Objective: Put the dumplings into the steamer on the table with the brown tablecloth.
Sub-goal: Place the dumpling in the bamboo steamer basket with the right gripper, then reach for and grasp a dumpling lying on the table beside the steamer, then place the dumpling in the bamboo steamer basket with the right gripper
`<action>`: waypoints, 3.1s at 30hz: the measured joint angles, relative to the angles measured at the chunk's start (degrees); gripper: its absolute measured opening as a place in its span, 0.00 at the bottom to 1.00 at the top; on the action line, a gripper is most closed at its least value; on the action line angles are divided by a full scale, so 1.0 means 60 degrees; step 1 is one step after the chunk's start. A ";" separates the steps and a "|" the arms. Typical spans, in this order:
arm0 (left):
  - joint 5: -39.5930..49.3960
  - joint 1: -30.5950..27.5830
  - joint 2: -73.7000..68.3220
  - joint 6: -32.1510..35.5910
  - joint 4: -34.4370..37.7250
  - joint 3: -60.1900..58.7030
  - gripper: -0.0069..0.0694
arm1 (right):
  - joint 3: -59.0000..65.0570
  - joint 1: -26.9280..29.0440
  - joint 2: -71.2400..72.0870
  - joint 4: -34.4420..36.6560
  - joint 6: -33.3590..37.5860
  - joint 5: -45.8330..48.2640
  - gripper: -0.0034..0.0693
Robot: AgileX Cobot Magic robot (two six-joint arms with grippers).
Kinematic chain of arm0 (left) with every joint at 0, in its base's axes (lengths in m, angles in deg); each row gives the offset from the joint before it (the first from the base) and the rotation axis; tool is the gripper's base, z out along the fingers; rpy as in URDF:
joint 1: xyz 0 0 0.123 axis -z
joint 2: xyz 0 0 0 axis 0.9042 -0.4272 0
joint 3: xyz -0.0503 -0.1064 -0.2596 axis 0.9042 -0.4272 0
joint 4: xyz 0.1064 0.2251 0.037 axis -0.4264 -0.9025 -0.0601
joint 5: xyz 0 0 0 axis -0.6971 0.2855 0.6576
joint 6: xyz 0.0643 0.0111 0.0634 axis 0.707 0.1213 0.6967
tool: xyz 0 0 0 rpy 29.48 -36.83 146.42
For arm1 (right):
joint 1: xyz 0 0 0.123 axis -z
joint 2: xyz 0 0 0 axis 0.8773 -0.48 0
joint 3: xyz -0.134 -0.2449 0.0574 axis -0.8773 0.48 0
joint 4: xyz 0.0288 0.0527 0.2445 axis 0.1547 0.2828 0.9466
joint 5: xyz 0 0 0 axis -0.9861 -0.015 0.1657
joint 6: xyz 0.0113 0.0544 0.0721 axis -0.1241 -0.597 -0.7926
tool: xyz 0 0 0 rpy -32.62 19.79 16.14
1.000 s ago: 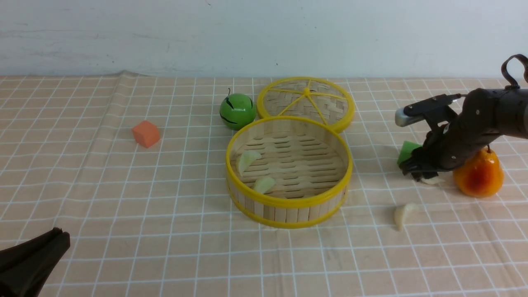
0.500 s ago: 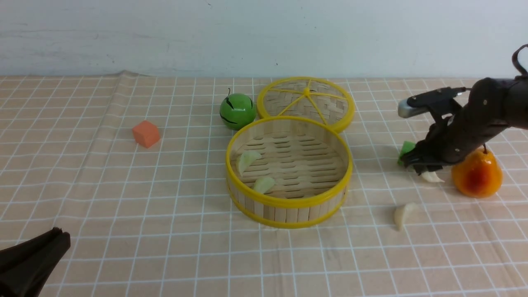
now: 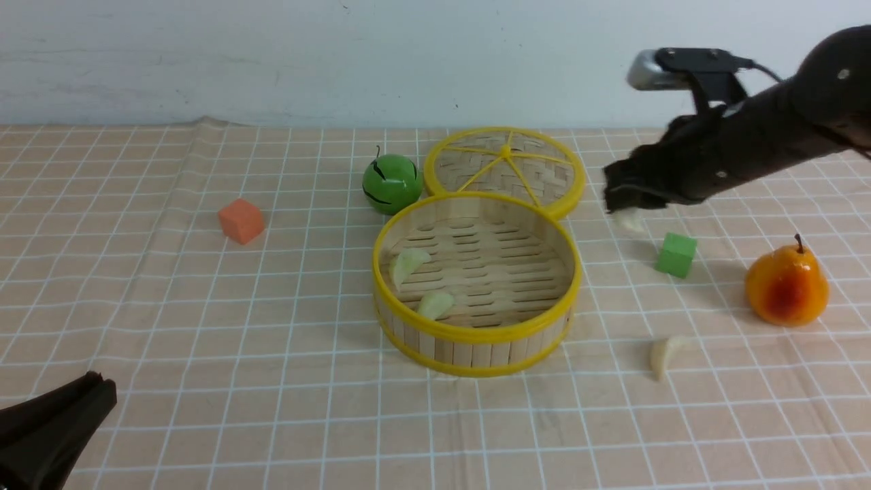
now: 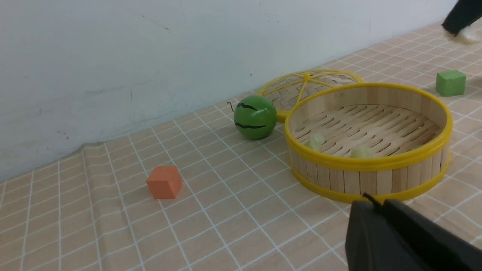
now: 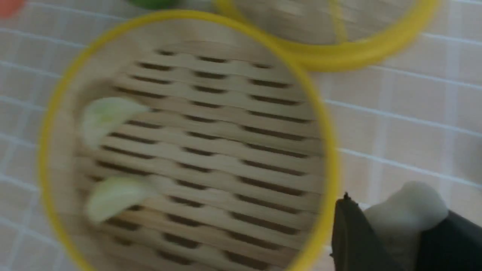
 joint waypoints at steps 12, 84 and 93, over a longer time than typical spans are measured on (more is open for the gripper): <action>-0.0069 0.0000 0.0000 -0.0030 0.0000 0.0000 0.14 | -0.0085 -0.1825 -0.2487 0.3427 0.3348 -0.3362 0.30; -0.0077 0.0000 0.0010 -0.0048 0.0031 0.0000 0.18 | 0.3790 -0.0714 0.1681 -0.4521 -0.4872 -0.1788 0.25; -0.0253 0.0000 0.0010 -0.0048 0.0031 0.0000 0.19 | 0.2888 -0.2791 0.1528 -0.3197 -0.2349 -0.2508 0.25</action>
